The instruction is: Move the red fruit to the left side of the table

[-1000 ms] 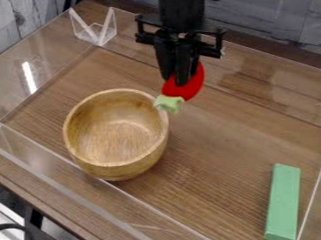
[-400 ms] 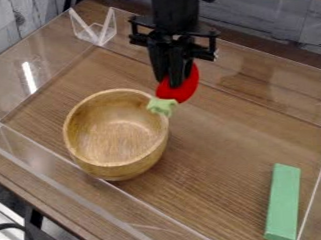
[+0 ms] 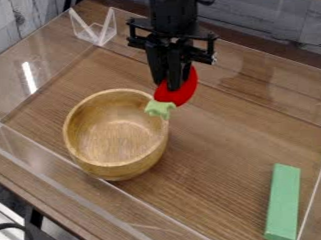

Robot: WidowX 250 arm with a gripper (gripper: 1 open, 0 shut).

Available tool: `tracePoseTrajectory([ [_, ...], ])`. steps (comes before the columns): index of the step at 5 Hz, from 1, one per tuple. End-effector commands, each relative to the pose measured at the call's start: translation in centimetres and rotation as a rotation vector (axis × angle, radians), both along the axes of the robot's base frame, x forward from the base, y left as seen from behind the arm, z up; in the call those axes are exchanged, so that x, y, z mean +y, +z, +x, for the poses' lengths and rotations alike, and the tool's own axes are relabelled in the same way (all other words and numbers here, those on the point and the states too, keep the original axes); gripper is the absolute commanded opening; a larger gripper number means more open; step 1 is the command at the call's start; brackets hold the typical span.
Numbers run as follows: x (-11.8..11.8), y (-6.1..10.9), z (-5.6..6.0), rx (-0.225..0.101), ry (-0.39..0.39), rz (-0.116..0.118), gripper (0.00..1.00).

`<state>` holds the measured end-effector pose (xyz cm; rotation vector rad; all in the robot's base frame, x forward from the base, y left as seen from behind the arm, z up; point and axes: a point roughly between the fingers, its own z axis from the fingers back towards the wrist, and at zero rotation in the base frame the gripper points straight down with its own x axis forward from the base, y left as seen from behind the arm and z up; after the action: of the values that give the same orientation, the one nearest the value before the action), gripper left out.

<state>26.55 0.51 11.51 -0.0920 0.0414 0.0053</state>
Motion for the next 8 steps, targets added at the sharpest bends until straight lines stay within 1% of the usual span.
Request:
tracePoseTrajectory([
  [1,-0.1,1.4,0.2,-0.062,-0.001,0.006,0.00],
  [4,-0.8,1.0,0.0,-0.075,-0.015,0.003,0.00],
  [5,1.7,1.5,0.7,-0.097,0.039,0.014,0.00],
  [6,5.6,1.5,1.2,-0.116,0.080,0.026,0.00],
  [7,9.4,1.3,1.6,-0.127,0.098,0.038,0.00],
  [8,12.6,0.6,2.3,-0.126,0.110,0.053,0.00],
])
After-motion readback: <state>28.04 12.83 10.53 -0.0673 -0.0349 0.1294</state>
